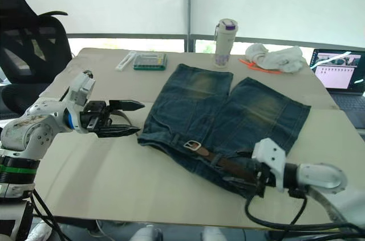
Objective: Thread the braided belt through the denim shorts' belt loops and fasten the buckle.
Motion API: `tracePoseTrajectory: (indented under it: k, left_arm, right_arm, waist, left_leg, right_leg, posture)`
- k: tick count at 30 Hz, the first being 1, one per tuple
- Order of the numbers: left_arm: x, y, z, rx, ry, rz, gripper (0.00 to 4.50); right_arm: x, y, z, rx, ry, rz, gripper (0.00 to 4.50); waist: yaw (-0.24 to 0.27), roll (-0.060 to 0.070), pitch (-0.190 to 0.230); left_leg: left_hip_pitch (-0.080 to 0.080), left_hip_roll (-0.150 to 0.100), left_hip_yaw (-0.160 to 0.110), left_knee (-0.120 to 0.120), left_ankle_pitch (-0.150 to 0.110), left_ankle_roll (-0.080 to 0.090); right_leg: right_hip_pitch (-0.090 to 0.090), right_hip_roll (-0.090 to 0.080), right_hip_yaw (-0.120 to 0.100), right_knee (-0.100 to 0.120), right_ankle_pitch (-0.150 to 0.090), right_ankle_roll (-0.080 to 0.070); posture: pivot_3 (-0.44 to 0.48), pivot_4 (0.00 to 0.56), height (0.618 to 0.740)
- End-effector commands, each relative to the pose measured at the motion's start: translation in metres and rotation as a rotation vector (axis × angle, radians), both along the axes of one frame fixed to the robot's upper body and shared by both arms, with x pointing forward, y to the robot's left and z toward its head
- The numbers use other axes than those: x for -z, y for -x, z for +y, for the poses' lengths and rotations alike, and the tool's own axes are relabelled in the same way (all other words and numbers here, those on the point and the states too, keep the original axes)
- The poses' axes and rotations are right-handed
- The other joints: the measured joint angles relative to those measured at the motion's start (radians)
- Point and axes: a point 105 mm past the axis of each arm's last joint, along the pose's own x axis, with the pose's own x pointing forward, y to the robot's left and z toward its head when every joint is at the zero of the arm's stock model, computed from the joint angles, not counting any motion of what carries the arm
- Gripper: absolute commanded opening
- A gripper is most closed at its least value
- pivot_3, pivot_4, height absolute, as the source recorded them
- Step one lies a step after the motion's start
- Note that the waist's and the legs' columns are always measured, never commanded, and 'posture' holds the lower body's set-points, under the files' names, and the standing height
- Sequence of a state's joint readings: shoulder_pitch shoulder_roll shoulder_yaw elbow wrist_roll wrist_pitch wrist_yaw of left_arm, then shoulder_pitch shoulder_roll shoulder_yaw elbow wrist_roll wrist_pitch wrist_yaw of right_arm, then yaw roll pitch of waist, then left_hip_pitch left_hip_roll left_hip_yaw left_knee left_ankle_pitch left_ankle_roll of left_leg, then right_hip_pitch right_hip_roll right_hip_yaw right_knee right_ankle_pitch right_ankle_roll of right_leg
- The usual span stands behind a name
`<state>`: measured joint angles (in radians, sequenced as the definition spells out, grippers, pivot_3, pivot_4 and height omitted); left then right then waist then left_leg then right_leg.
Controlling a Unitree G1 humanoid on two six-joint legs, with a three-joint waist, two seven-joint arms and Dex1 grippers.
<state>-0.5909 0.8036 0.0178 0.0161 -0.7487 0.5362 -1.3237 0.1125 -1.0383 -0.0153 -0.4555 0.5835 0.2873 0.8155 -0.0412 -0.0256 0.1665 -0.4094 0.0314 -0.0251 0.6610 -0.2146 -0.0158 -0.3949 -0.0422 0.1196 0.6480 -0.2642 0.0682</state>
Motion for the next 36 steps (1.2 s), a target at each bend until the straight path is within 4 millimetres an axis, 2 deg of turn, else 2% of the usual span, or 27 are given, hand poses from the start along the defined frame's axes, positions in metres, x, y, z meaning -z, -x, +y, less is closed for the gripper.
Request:
tracePoseTrajectory:
  k: [1,2,5,6,9,13,15,16,23,28,30,34,36]
  left_arm:
    - [-0.001,0.009,-0.005,-0.023,0.008,-0.032,4.50]
    - [0.002,0.011,-0.005,-0.031,-0.004,-0.032,4.50]
    - [0.008,0.018,-0.007,-0.051,-0.023,-0.032,4.50]
    - [0.009,0.019,-0.008,-0.057,-0.026,-0.035,4.50]
    - [0.014,0.023,-0.014,-0.078,-0.041,-0.053,4.50]
    - [0.013,0.015,-0.022,-0.134,0.007,-0.071,4.50]
    - [0.013,0.009,-0.026,-0.162,0.015,-0.090,4.50]
    - [0.012,0.006,-0.027,-0.175,0.021,-0.096,4.50]
    - [0.009,0.001,-0.028,-0.204,0.036,-0.113,4.50]
    - [0.012,-0.003,-0.020,-0.260,0.037,-0.115,4.50]
    - [0.015,-0.002,-0.015,-0.284,0.037,-0.104,4.50]
    - [0.020,0.000,-0.009,-0.333,0.050,-0.081,4.50]
    - [0.023,0.002,-0.005,-0.371,0.065,-0.061,4.50]
  right_arm:
    - [0.006,0.001,0.014,0.017,0.020,0.006,4.45]
    - [0.015,-0.002,0.010,0.043,0.072,0.015,4.45]
    - [0.038,-0.001,0.000,0.070,0.212,0.052,3.76]
    - [0.039,-0.005,-0.003,0.096,0.227,0.039,3.38]
    - [0.036,-0.035,-0.019,0.221,0.297,-0.082,2.26]
    - [0.036,-0.069,-0.049,0.244,0.525,-0.227,0.88]
    - [0.033,-0.088,-0.060,0.278,0.567,-0.266,0.28]
    - [0.030,-0.098,-0.065,0.281,0.602,-0.307,0.13]
    - [0.012,-0.135,-0.082,0.331,0.636,-0.381,0.13]
    - [0.005,-0.138,-0.084,0.348,0.575,-0.368,0.13]
    - [0.001,-0.131,-0.086,0.346,0.533,-0.353,1.22]
    - [-0.011,-0.114,-0.086,0.358,0.409,-0.286,2.54]
    - [-0.024,-0.104,-0.074,0.314,0.282,-0.272,3.27]
  waist:
    - [-0.001,0.000,0.000]
    - [-0.001,0.000,0.000]
    - [0.000,0.000,0.000]
    - [0.000,0.000,0.000]
    - [0.000,-0.001,0.000]
    - [-0.003,-0.002,-0.001]
    - [-0.003,-0.002,-0.001]
    - [-0.002,-0.002,-0.001]
    - [-0.003,-0.002,-0.001]
    - [-0.004,-0.002,-0.001]
    - [-0.004,-0.002,-0.001]
    - [-0.001,-0.002,0.000]
    - [-0.001,-0.002,0.000]
  left_leg:
    - [0.000,0.000,0.000,0.000,0.000,0.000]
    - [0.000,0.000,0.000,0.000,0.000,0.000]
    - [0.001,0.000,0.000,0.000,0.000,0.000]
    - [0.001,0.000,0.000,0.000,0.000,0.000]
    - [0.001,0.000,0.000,0.000,0.000,0.000]
    - [0.004,0.000,0.002,0.000,0.000,0.000]
    - [0.005,0.000,0.002,0.000,0.000,-0.001]
    - [0.005,0.000,0.002,0.000,0.000,-0.001]
    - [0.004,0.000,0.002,0.000,0.000,0.000]
    - [0.004,-0.001,0.001,0.000,0.000,0.000]
    - [0.004,-0.001,0.001,0.000,0.000,0.000]
    - [0.003,-0.001,0.001,0.000,0.000,0.000]
    - [0.003,0.000,0.000,0.000,0.000,0.000]
  right_leg:
    - [0.000,0.000,0.000,0.000,0.000,0.000]
    - [0.000,0.000,0.000,0.001,0.000,0.000]
    - [0.000,0.000,0.000,0.001,0.000,0.000]
    - [0.000,0.000,0.000,0.000,0.000,0.000]
    - [0.000,0.000,0.000,0.000,0.000,0.000]
    - [0.003,0.000,0.002,-0.001,0.000,0.000]
    - [0.004,0.000,0.002,-0.001,0.000,0.000]
    - [0.004,0.000,0.001,-0.001,0.000,0.000]
    - [0.003,0.000,0.001,-0.001,0.000,-0.001]
    - [0.003,-0.001,0.001,-0.001,0.001,-0.001]
    - [0.003,-0.001,0.001,-0.001,0.001,-0.001]
    - [0.003,-0.001,0.000,-0.001,0.001,-0.001]
    - [0.003,-0.001,0.000,-0.001,0.001,-0.001]
  posture:
    - [0.000,0.150,0.737]
    - [0.000,0.150,0.737]
    - [0.000,0.150,0.737]
    - [0.000,0.150,0.737]
    - [0.000,0.150,0.737]
    - [0.000,0.150,0.737]
    - [0.000,0.150,0.737]
    - [0.000,0.150,0.737]
    - [0.000,0.150,0.737]
    - [0.000,0.150,0.737]
    - [0.000,0.150,0.737]
    - [0.000,0.150,0.737]
    - [0.000,0.150,0.737]
